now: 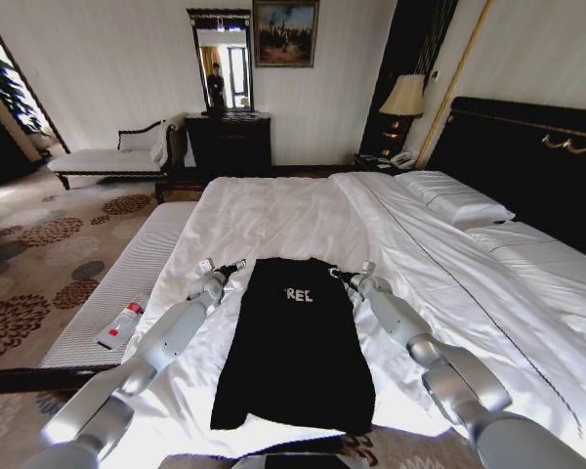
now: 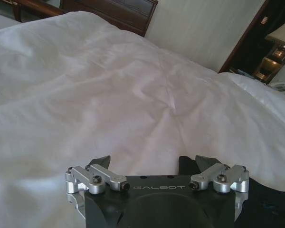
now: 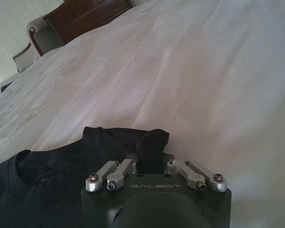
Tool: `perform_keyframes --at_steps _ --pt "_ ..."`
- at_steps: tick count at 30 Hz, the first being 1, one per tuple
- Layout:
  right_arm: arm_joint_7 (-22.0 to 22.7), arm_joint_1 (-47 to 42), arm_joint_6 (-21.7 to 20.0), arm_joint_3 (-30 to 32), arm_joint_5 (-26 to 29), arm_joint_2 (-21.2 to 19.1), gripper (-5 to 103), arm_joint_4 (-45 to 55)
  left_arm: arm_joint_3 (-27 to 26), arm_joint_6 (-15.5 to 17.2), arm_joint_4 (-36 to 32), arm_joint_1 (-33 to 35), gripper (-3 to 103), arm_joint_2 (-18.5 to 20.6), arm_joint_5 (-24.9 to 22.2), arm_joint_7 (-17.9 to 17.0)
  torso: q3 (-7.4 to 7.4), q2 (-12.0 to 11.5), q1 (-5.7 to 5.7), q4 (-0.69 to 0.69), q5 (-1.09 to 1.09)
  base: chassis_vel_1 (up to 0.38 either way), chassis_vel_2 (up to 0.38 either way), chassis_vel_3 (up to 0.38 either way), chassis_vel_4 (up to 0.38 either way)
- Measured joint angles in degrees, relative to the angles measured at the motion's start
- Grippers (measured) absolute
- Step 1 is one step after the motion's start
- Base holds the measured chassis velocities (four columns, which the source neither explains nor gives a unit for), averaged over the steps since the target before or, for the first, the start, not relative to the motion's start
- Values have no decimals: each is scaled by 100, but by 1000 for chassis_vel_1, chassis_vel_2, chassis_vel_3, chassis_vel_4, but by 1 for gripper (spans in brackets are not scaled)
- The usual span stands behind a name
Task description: Fold the clothes on the bed.
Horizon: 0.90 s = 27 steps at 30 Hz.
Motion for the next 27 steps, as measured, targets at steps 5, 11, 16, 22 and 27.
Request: perform_keyframes --at_steps 5,11,16,22,27 --pt "8 0 -2 -39 7 -4 10 64 179 64 112 -126 100 -87 -31 137 0 0 0 0 0 0 0 0 0" --pt "13 41 -11 -108 17 -5 1 76 288 116 748 -556 100 -555 98 220 0 0 0 0 1 0 0 0 0" --pt "19 26 -11 -109 18 -7 1 101 298 189 1196 -842 100 -956 151 88 0 0 0 -2 2 0 0 0 0" --pt "27 7 -11 -49 34 -36 1 144 399 221 1705 -1059 100 -1251 393 94 0 0 0 2 1 0 0 0 0" --pt "29 -5 -11 54 40 -44 1 120 443 259 1939 -1161 100 -1423 604 116 0 0 0 0 1 0 0 0 0"
